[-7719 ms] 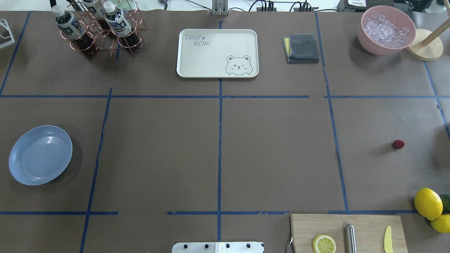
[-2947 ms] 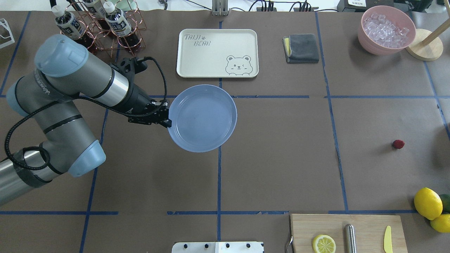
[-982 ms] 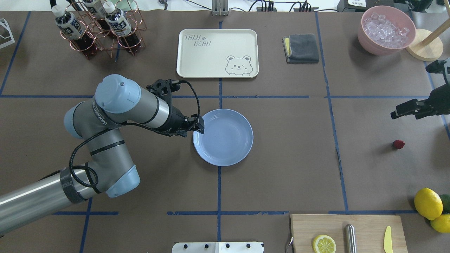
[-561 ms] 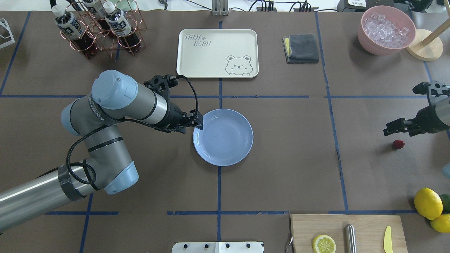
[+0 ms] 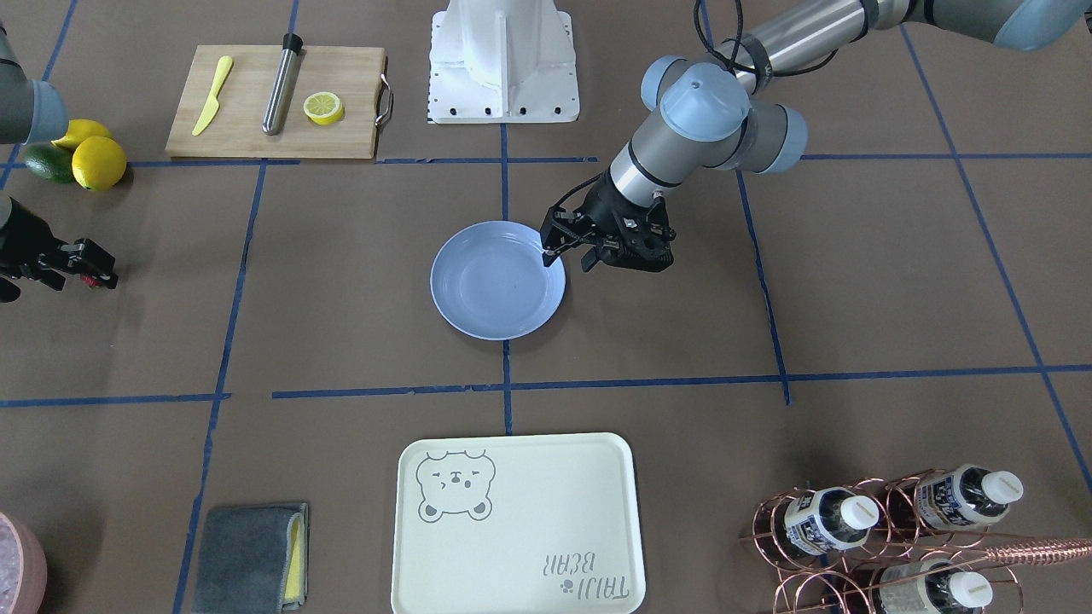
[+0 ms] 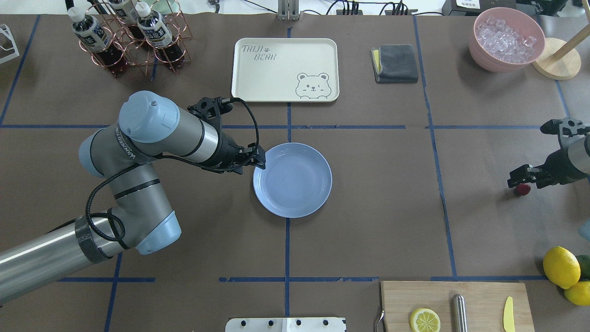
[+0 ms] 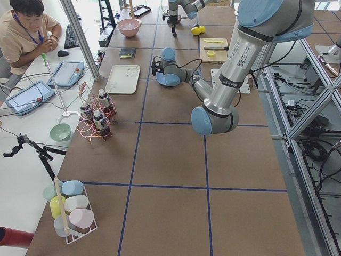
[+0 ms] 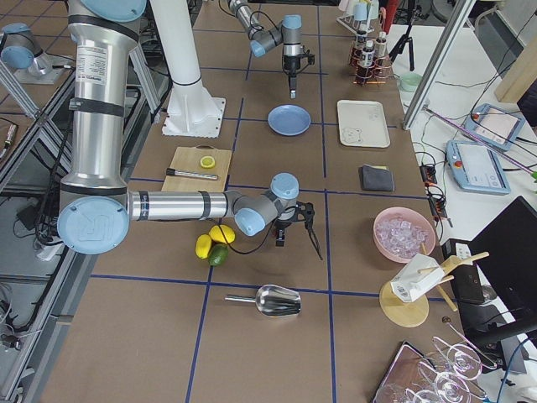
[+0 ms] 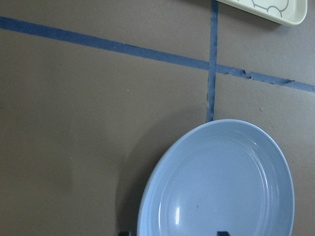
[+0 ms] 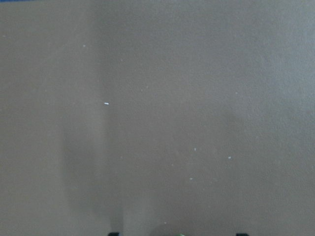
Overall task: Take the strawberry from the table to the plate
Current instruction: 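Lower the blue plate onto the table center while the right arm reaches in, then release the plate and withdraw the left gripper while the right gripper grasps the strawberry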
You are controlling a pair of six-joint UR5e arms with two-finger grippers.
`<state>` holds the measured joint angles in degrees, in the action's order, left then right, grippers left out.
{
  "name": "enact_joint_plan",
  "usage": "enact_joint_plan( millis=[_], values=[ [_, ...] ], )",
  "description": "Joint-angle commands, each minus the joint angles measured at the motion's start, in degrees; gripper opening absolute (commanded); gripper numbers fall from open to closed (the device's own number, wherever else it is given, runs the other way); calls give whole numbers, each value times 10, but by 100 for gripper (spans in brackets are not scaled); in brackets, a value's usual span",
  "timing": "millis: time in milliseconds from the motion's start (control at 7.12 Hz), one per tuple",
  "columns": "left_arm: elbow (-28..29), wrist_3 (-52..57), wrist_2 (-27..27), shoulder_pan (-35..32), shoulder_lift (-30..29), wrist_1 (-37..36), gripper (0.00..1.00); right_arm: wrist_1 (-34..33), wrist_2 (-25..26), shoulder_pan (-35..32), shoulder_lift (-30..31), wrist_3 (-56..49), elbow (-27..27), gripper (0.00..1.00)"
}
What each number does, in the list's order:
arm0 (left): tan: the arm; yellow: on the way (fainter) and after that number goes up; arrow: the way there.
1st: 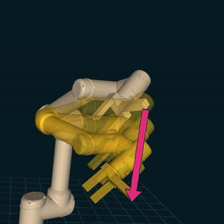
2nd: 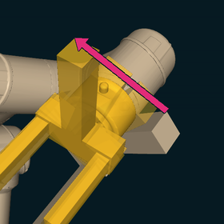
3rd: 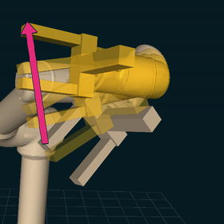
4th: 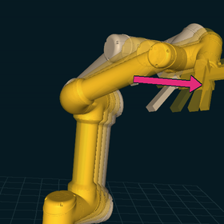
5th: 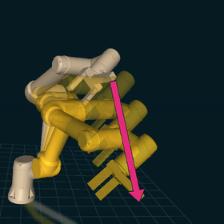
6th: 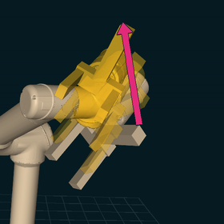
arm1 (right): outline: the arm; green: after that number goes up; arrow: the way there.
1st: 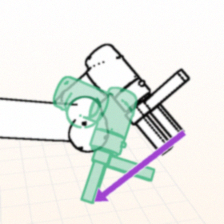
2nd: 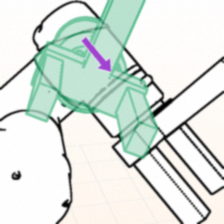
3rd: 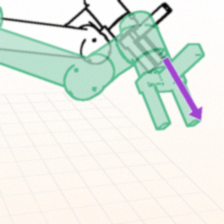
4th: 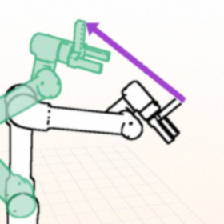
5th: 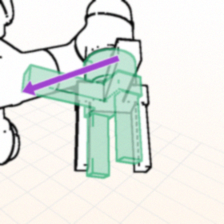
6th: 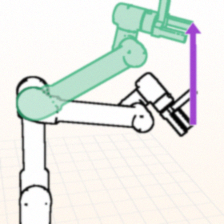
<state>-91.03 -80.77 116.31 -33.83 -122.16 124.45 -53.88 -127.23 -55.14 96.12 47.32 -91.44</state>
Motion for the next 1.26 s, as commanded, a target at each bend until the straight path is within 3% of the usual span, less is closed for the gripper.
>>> enact_joint_plan(
  millis=[0, 281, 561, 842, 1123],
  values=[
    [-3, 0, 0, 0, 6, 1, 67, 0, -6, 2, -1, -1, -1, 0],
    [-4, 0, 0, 0, 7, 1, 67, 0, -21, 2, 0, 0, -12, 0],
    [-62, 2, -1, -19, 51, -2, 66, -16, -45, 3, -3, 71, -98, 0],
    [-125, 56, 0, -77, 135, -4, 66, -20, -36, 48, -85, 242, -135, 0],
    [-155, 199, 0, -108, 221, -2, 66, -20, 20, 112, -186, 399, -137, 0]
  ],
)
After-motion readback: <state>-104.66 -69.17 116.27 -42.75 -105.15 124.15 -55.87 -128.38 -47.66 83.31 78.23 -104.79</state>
